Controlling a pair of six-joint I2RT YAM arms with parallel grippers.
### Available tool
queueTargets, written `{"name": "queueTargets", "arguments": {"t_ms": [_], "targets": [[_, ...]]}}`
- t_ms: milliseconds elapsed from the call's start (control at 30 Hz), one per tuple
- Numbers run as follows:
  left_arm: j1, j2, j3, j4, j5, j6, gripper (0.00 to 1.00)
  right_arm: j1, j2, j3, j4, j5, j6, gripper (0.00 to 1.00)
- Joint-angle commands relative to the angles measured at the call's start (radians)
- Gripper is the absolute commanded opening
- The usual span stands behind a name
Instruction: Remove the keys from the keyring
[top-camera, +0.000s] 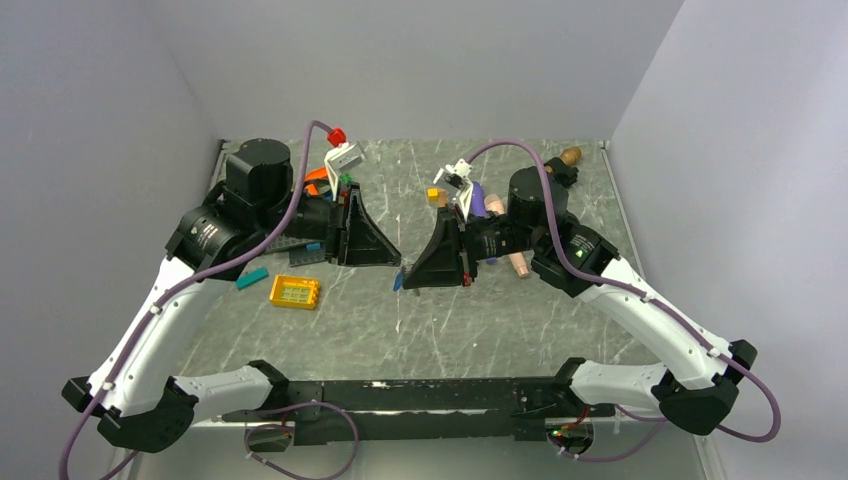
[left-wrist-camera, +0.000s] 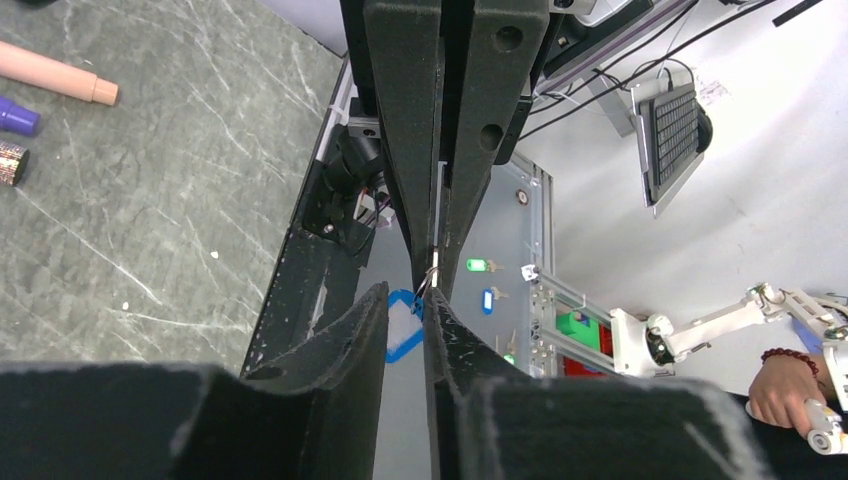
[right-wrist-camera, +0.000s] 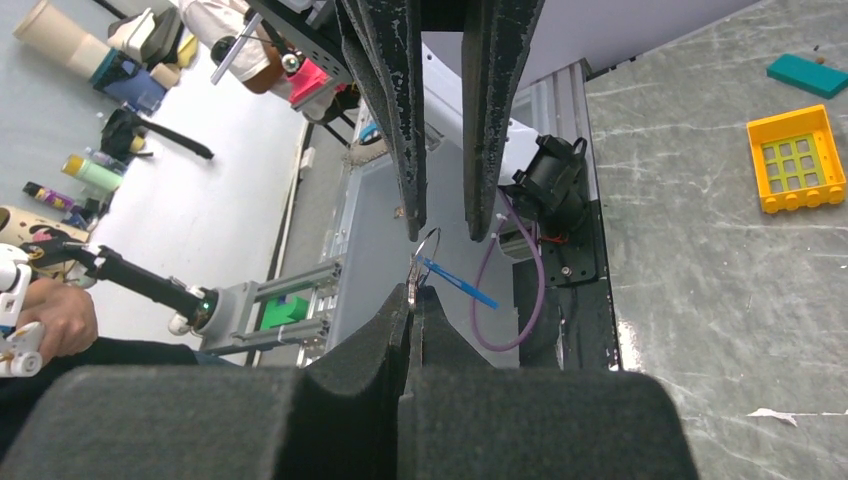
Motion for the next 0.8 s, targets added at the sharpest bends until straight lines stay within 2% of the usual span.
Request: {"name": "queueTargets", "arguments": {"t_ms": [0, 633, 767], "targets": [[-0.005, 0.000, 0.032, 0.037, 0.008, -0.001, 0.28, 0.005, -0.019, 0.026, 0.028, 0.002, -0.017, 0.00], [-0.023, 0.005, 0.016, 0.059, 0.049, -0.024, 0.24, 0.005, -0.029, 0.014, 0.024, 0.007, -0.023, 0.00], [-0.033, 0.010, 0.020, 0.049, 0.044, -0.017, 0.20, 0.006, -0.032, 0.015, 0.019, 0.008, -0.026, 0.00]]}}
